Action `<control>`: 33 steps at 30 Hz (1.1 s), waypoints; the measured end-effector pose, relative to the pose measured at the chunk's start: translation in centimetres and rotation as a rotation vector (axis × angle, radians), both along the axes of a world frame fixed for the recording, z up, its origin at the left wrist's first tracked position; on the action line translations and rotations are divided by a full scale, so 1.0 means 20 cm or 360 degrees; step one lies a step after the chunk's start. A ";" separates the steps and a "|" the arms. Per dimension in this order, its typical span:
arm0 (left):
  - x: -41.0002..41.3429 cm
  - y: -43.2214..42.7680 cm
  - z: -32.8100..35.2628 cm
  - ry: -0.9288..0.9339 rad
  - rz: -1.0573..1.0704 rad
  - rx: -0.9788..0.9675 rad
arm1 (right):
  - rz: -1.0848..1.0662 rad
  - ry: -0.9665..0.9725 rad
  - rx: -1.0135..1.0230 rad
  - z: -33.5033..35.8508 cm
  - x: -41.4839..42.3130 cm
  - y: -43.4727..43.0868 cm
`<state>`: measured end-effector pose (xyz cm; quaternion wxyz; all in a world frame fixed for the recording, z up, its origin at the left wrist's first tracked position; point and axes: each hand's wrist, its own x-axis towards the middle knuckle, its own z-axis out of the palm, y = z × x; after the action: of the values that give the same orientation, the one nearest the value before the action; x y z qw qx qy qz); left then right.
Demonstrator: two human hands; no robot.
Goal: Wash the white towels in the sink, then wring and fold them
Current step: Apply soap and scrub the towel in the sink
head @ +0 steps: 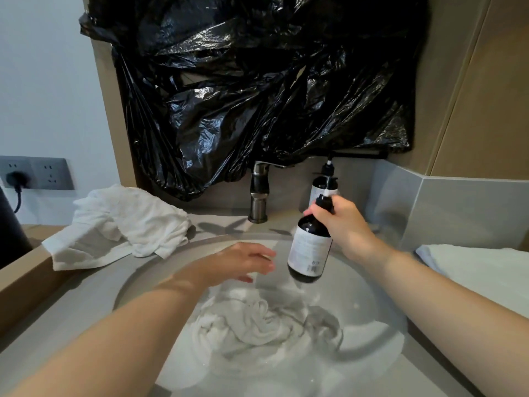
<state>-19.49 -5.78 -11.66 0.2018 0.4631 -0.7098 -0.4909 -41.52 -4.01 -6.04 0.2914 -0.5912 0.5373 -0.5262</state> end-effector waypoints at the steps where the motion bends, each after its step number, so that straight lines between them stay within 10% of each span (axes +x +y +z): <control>1: 0.00 0.03 0.02 0.0077 -0.0117 0.0128 | 0.0085 -0.0079 0.0056 -0.02 0.01 0.05; 7: -0.02 0.18 0.04 0.0445 -0.0133 0.0186 | 0.0064 -0.0171 0.0146 -0.09 0.13 0.14; 33: 0.28 0.22 0.00 -0.0055 0.0091 0.0384 | 0.0179 0.1028 0.0522 -0.15 0.10 0.08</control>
<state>-13.96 -1.29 -11.68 0.1462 0.5124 -0.6355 -0.5588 -39.45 -2.36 -9.06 0.2260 -0.7009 0.6455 -0.2024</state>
